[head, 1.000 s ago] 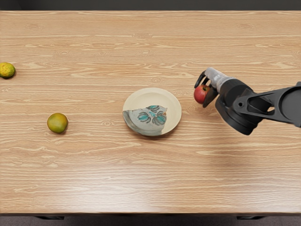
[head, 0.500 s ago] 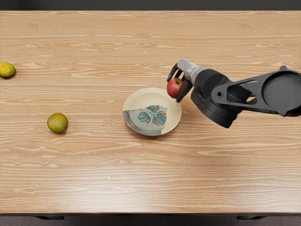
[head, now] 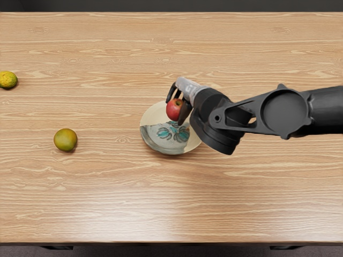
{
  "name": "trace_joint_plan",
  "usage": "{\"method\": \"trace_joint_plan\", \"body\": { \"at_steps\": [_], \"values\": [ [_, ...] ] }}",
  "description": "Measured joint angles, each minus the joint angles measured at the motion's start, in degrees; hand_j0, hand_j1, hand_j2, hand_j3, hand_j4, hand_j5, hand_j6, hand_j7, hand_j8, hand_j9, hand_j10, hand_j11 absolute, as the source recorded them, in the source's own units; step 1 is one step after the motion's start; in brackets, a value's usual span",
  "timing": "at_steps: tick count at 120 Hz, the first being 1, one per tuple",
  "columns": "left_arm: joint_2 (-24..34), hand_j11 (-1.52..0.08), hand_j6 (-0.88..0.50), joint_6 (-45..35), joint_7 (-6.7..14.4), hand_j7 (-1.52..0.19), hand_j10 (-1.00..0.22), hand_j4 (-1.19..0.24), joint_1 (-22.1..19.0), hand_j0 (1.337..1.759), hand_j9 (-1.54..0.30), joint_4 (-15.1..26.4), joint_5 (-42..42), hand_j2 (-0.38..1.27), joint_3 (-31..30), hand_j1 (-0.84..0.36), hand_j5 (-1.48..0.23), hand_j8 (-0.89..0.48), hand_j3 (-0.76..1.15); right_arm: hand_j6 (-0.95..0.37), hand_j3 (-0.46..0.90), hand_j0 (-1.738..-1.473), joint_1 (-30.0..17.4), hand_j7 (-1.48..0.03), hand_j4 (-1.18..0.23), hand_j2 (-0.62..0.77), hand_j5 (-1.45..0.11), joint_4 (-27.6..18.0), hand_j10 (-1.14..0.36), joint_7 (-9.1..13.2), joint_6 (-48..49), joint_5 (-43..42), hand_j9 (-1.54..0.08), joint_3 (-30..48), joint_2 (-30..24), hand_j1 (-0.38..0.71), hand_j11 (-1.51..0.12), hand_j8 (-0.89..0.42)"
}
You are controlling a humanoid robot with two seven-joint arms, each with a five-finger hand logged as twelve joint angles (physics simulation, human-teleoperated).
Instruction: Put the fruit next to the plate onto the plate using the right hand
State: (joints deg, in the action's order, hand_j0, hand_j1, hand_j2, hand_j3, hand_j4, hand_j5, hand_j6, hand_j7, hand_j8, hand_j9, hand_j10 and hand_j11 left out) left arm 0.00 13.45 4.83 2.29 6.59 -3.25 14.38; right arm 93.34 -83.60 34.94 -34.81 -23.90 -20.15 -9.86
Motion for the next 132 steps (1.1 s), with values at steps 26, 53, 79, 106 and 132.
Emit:
{"method": "trace_joint_plan", "body": {
  "at_steps": [26, 53, 79, 106, 132],
  "values": [
    [0.00, 0.00, 0.00, 0.00, 0.00, 0.00, 0.00, 0.00, 0.00, 1.658, 0.00, 0.00, 0.00, 0.00, -0.01, 0.35, 0.00, 0.00, 0.00, -0.39, 0.00, -1.654, -1.82, -1.01, -0.54, 0.27, -1.06, 1.36, -0.75, 0.01, -0.02, -0.42, -1.06, -0.08, 0.87, 0.26, -1.06, -0.42],
    [0.00, 0.00, 0.00, 0.00, 0.00, 0.00, 0.00, 0.00, 0.00, 1.658, 0.00, 0.00, 0.00, 0.00, -0.04, 0.35, 0.00, 0.00, 0.00, -0.18, 0.00, -1.656, -1.74, -0.43, -0.24, 0.11, -0.45, 1.34, -0.32, 0.06, -0.16, -1.21, -0.44, 0.24, 0.93, -0.09, -0.45, -0.19],
    [0.00, 0.00, 0.00, 0.00, 0.00, 0.00, 0.00, 0.00, 0.00, 1.658, 0.00, 0.00, 0.00, 0.00, -0.05, 0.35, 0.00, 0.00, 0.00, -0.06, 0.00, -1.657, -2.03, -0.15, -0.08, 0.04, -0.15, -1.34, -0.11, 0.06, -0.19, -1.31, -0.15, 5.36, -0.61, -0.26, -0.15, -0.07],
    [0.00, 0.00, 0.00, 0.00, 0.00, 0.00, 0.00, 0.00, -0.09, 1.658, 0.00, -0.06, 0.03, 0.00, 0.01, 0.35, 0.00, 0.00, 0.00, -0.02, 0.00, -1.658, -9.11, -0.05, -0.03, 0.01, -0.05, -7.08, -0.04, 0.06, 0.27, -1.31, -0.05, 21.07, -5.42, -0.32, -0.05, -0.02],
    [0.00, 0.00, 0.00, 0.00, 0.00, 0.00, 0.00, 0.00, -0.09, 1.658, 0.00, -0.09, 0.08, 0.00, -0.04, 0.35, 0.00, 0.00, 0.00, -0.01, 0.00, -1.658, -29.86, -0.02, -0.01, 0.00, -0.02, -7.91, -0.01, 0.06, 28.49, 5.75, -0.02, 50.76, -11.95, -0.34, -0.02, -0.01]
  ]
}}
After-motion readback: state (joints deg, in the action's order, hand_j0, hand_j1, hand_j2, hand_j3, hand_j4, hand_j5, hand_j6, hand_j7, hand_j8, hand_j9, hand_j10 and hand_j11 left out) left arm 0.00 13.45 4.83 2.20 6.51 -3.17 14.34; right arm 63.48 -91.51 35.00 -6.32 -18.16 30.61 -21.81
